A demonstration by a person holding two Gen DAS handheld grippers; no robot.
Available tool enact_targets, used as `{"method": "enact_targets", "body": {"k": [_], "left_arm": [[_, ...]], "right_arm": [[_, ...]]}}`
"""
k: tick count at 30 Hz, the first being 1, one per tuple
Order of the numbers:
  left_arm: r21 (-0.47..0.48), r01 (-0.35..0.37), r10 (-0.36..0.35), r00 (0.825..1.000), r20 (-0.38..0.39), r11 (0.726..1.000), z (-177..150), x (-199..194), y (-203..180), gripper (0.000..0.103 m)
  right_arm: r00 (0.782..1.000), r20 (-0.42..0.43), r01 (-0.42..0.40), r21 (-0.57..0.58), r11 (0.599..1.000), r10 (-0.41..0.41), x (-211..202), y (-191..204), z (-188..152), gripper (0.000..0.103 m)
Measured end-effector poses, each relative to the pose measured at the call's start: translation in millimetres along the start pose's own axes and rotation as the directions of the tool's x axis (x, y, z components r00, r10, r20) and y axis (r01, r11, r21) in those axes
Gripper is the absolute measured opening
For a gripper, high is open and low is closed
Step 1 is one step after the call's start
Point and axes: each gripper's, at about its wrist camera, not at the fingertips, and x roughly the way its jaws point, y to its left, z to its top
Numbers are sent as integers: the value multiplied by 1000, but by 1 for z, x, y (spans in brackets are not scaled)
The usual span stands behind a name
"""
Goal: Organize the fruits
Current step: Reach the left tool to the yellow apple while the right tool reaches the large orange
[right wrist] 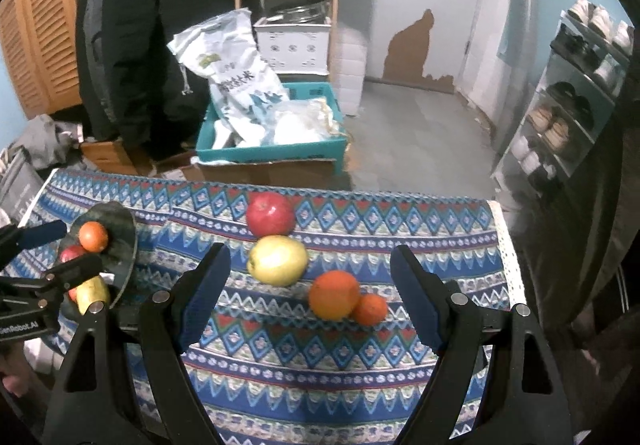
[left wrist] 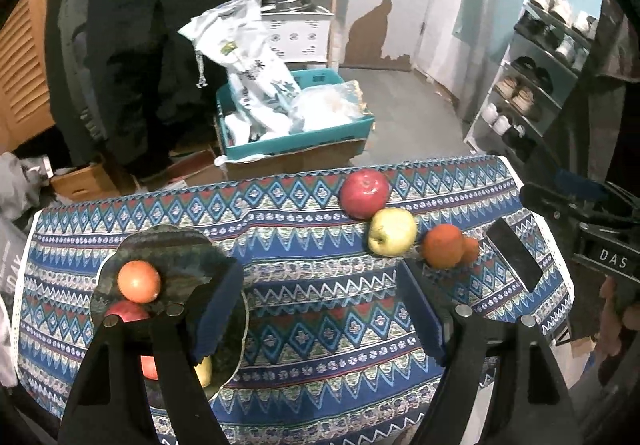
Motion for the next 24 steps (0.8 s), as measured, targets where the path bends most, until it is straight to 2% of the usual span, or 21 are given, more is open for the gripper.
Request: {"method": "enact_targets", "body": {"k": [11, 24], "left_arm": [[57, 3, 0, 999, -50, 998, 1, 29, -26, 81], [60, 17, -9, 991, -135, 998, 0, 82, -30, 81]], "right_arm": [[998, -57, 12, 31, 999, -11, 21, -30, -16, 82], [979, -202, 1, 17, 1000, 3, 91, -39, -30, 82]]}}
